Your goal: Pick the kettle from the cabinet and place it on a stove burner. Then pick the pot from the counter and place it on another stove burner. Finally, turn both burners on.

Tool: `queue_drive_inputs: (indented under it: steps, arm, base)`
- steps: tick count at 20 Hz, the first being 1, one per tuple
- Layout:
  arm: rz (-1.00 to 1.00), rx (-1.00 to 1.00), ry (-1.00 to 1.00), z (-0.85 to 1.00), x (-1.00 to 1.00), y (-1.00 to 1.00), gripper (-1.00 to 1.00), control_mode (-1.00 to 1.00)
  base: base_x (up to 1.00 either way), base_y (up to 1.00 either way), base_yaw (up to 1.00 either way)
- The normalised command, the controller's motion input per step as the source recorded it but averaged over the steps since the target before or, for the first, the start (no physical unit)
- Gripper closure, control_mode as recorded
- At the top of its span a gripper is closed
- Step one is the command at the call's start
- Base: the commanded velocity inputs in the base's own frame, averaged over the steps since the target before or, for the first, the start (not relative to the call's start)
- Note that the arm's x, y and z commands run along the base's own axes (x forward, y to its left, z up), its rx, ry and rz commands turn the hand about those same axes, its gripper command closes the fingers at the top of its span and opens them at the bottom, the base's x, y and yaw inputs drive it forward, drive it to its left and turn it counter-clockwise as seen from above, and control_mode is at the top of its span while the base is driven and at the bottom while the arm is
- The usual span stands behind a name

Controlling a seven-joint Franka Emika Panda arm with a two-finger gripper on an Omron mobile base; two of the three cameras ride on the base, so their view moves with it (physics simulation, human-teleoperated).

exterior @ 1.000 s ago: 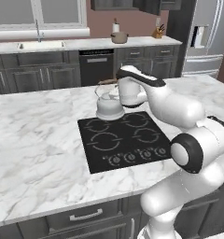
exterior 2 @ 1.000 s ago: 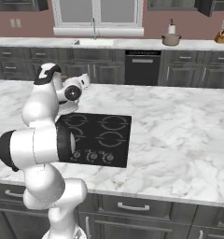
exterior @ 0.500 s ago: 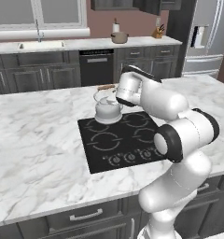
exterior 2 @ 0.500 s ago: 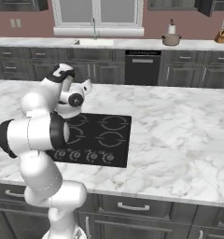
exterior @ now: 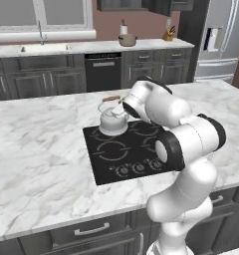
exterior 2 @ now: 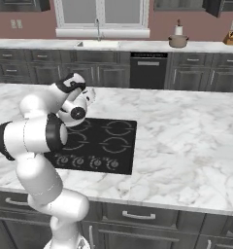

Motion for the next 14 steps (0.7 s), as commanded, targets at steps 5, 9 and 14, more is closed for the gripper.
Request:
queue_drive_inputs:
  steps: [5, 9, 14]
  arm:
    - [0.00, 0.00, -0.03, -0.09, 0.24, 0.00, 1.00, -1.00]
    - [0.00, 0.00, 0.00, 0.00, 0.16, -0.01, 1.00, -1.00]
    - [0.00, 0.00, 0.00, -0.08, 0.19, 0.00, 1.00, -1.00]
  base:
    - [0.00, 0.00, 0.00]
    - [0.00, 0.00, 0.00]
    - [0.00, 0.00, 0.00]
